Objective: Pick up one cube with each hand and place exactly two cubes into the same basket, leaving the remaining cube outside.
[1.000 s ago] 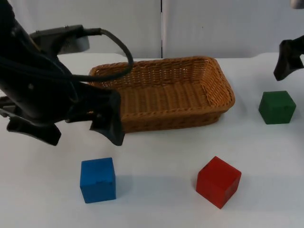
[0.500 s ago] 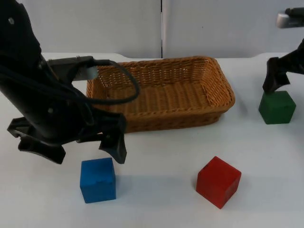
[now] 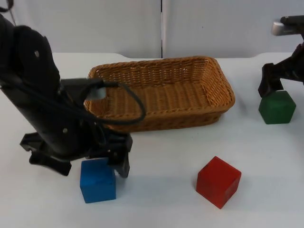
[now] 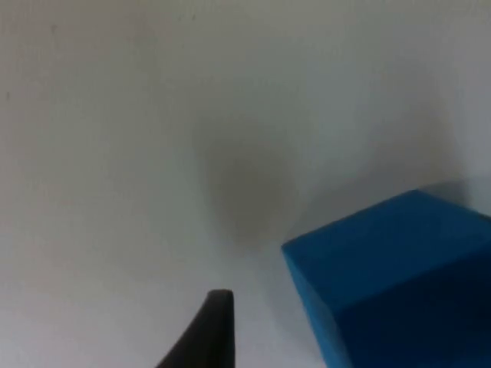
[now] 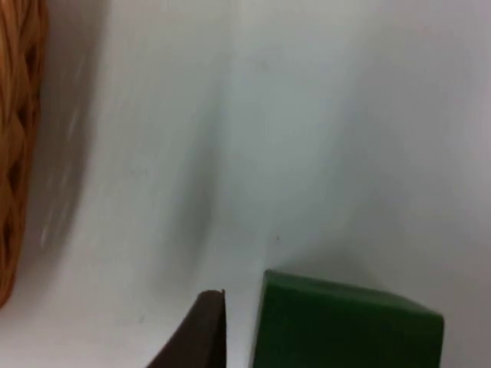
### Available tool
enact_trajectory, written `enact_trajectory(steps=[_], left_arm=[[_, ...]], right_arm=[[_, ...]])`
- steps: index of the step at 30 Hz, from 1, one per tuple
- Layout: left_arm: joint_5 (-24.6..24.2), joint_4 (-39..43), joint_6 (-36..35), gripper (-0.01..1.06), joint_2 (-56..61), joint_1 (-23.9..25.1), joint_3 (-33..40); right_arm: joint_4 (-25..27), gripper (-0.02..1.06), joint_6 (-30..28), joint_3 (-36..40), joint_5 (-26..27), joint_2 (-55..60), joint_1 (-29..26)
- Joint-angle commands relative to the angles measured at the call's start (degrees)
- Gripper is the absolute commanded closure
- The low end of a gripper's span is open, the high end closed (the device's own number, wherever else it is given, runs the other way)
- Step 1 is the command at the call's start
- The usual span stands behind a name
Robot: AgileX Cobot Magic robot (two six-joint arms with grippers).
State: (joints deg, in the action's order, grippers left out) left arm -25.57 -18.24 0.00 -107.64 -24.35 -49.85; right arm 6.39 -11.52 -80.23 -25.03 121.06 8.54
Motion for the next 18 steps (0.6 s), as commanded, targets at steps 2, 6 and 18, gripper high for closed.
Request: enact_trajectory(steps=[2, 6, 18], left_arm=[[0.86, 0.23, -0.42, 0.0, -1.46, -0.25, -0.13], [0.86, 0.23, -0.42, 0.0, -2.36, -0.25, -0.13], [1.11, 0.52, -0.42, 0.0, -2.62, -0.25, -0.13]], right_arm=[[0.34, -0.01, -0.07, -0.26, 1.67, 0.0, 0.23], [0.77, 0.0, -0.07, -0.26, 1.57, 0.81, 0.78], [1.45, 0.0, -0.07, -0.26, 2.46, 5.54, 1.96]])
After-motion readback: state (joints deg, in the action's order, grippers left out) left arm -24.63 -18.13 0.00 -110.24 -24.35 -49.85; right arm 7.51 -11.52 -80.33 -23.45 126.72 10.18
